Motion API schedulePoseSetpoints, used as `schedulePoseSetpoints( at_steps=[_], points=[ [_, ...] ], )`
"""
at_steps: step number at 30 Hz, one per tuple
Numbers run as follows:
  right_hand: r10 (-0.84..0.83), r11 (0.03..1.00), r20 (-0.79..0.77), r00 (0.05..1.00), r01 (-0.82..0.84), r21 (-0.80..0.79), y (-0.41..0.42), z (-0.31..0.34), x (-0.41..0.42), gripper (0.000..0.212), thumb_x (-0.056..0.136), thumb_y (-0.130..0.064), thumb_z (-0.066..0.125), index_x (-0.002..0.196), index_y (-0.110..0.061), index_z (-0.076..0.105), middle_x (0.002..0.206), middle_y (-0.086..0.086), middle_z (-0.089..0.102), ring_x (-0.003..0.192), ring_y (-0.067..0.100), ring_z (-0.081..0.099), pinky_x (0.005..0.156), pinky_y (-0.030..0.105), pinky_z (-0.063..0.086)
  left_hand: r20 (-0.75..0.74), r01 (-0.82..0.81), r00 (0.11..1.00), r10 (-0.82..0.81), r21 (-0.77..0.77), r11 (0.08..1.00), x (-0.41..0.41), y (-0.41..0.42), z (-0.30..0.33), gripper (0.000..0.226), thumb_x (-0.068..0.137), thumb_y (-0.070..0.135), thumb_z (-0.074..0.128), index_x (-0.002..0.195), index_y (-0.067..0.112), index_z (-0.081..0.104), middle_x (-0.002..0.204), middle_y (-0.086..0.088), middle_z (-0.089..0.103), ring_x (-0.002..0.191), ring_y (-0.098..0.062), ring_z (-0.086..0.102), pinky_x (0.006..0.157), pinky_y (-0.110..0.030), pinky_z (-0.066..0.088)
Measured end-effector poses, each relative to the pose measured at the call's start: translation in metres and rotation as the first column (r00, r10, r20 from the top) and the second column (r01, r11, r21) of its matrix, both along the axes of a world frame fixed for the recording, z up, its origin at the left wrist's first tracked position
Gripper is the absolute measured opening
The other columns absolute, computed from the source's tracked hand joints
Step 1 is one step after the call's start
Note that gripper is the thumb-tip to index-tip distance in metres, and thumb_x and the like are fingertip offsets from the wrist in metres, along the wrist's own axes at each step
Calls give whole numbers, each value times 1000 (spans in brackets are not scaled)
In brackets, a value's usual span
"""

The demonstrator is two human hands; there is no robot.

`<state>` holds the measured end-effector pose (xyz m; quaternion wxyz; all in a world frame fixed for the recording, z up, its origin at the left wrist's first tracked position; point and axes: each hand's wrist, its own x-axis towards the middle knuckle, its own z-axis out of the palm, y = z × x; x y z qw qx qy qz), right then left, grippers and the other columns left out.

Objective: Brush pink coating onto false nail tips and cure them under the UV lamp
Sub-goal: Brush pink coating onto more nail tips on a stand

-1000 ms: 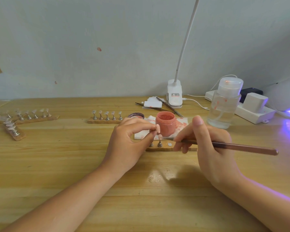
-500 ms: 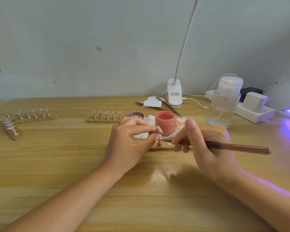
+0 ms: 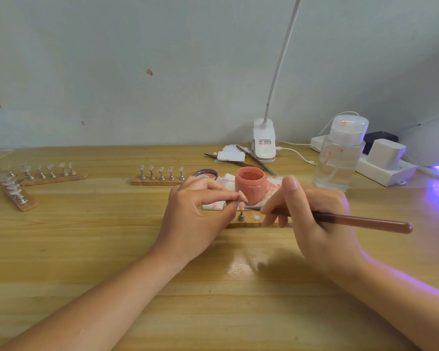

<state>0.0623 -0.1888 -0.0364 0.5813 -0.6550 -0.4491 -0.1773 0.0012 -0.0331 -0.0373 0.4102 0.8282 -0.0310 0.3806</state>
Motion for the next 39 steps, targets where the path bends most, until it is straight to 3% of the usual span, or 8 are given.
schedulePoseSetpoints(
  at_steps=[4, 8, 11, 16, 27, 33, 36, 39],
  points=[
    [-29, 999, 40, 999, 30, -22, 2, 1, -1, 45, 93, -30, 36, 67, -9, 67, 64, -12, 61, 60, -3, 57, 60, 12, 41, -1, -2, 1000, 2, 16, 1000, 0, 1, -1, 26, 72, 11, 74, 82, 34, 67, 74, 14, 63, 83, -3, 51, 84, -37, 41],
    [9, 1000, -15, 1000, -9, 6, 0, -1, 0, 59, 94, -46, 34, 63, -8, 66, 56, 0, 62, 53, 4, 57, 54, 19, 43, 16, 10, 1000, -11, 22, 1000, 1, 1, -1, 21, 71, 14, 72, 83, 31, 71, 73, 18, 62, 83, -1, 51, 82, -35, 41],
    [-16, 1000, 56, 998, 17, -20, 0, 0, -2, 54, 95, -41, 30, 69, -11, 66, 65, -9, 62, 61, 0, 57, 59, 14, 43, 21, -2, 1000, 1, 47, 999, 2, 2, -2, 16, 72, 10, 74, 84, 20, 73, 77, 15, 63, 84, -7, 53, 82, -41, 42],
    [33, 999, 12, 999, -33, 26, -1, -2, -3, 61, 95, -43, 31, 65, -4, 66, 59, 0, 62, 56, 3, 57, 55, 18, 44, 34, 13, 999, -16, 75, 997, 3, 3, -2, 14, 72, 17, 68, 84, 25, 71, 77, 21, 61, 82, -2, 51, 81, -25, 40],
    [-12, 999, 34, 999, 11, 32, 0, 1, -4, 53, 95, -39, 33, 68, -8, 66, 64, -2, 64, 59, 5, 59, 57, 21, 47, 46, 22, 999, -27, 106, 994, 4, 4, -3, 13, 73, 15, 69, 82, 23, 73, 78, 14, 65, 83, -5, 52, 80, -35, 43],
    [7, 996, -19, 1000, -5, 84, 0, 2, -4, 50, 95, -34, 36, 64, -6, 65, 60, 3, 63, 55, 8, 57, 53, 26, 46, 53, 25, 998, -31, 114, 993, 4, 4, -2, 14, 72, 17, 67, 82, 26, 70, 77, 17, 63, 81, 0, 52, 79, -19, 40],
    [-19, 999, -2, 1000, 19, 51, 1, 2, -3, 44, 93, -27, 34, 68, -8, 65, 66, -4, 64, 62, 3, 59, 59, 15, 44, 45, 26, 999, -30, 104, 994, 3, 4, -2, 15, 72, 14, 70, 82, 25, 71, 78, 15, 65, 82, -2, 53, 80, -25, 42],
    [34, 999, -90, 995, -31, 37, -1, 0, -2, 53, 92, -36, 37, 60, -3, 64, 53, 4, 61, 50, 8, 56, 51, 21, 43, 45, 21, 999, -25, 89, 996, 2, 3, -1, 18, 72, 15, 69, 82, 30, 68, 77, 21, 62, 83, -2, 53, 81, -29, 42]
  ],
)
